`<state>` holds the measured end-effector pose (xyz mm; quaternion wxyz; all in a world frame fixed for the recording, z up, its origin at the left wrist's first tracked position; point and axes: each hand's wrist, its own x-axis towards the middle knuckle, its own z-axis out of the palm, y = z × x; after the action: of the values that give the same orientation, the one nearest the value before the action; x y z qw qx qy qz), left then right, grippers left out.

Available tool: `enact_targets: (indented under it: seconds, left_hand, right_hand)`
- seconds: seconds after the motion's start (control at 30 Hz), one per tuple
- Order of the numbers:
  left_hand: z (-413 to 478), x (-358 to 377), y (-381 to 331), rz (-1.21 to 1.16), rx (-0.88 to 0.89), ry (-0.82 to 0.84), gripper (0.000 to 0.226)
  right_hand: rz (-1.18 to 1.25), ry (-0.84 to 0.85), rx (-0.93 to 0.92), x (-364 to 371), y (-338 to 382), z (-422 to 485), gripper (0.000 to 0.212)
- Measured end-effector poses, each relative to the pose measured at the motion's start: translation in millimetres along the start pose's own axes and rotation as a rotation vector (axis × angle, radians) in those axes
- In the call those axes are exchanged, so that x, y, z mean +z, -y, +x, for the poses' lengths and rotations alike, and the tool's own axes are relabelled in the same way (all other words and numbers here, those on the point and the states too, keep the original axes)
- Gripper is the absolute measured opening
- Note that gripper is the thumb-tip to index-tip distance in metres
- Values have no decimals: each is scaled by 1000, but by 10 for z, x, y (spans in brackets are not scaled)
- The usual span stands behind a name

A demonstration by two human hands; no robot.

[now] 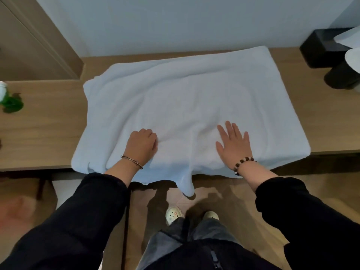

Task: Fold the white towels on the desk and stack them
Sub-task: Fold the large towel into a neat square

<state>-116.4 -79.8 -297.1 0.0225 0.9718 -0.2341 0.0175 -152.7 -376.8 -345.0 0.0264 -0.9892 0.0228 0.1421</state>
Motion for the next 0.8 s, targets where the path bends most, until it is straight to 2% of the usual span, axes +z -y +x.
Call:
enact_targets:
  seconds: [0.07, 0.2, 0.23, 0.37, 0.47, 0.53, 0.7, 0.8]
  left_hand:
    - [-6, -8, 8, 4, -27, 30, 17]
    - [10, 17, -246, -118, -218, 21, 2]
    - [29, 32, -340, -136, -213, 3, 7]
    - [147, 109, -745, -221, -158, 29, 38]
    - [200, 221, -991, -147, -173, 115, 51]
    - [216, 300, -1111, -85, -158, 167, 52]
    - [200, 406, -1101, -64, -93, 182, 53]
    - [190, 421, -1029, -69, -79, 172, 52]
  right_hand:
    - [12, 4, -18, -11, -43, -6, 59]
    - [119, -25, -47, -96, -59, -52, 54]
    - [179, -64, -26, -128, -74, -72, 51]
    - [274, -315, 277, -206, -374, -173, 37]
    - [363, -355, 620, -202, -761, -267, 39]
    - [392, -343, 778, -181, -951, -321, 46]
    - [376, -389, 916, -133, -1131, -273, 53]
    - [334, -372, 959, -172, -1184, -155, 45]
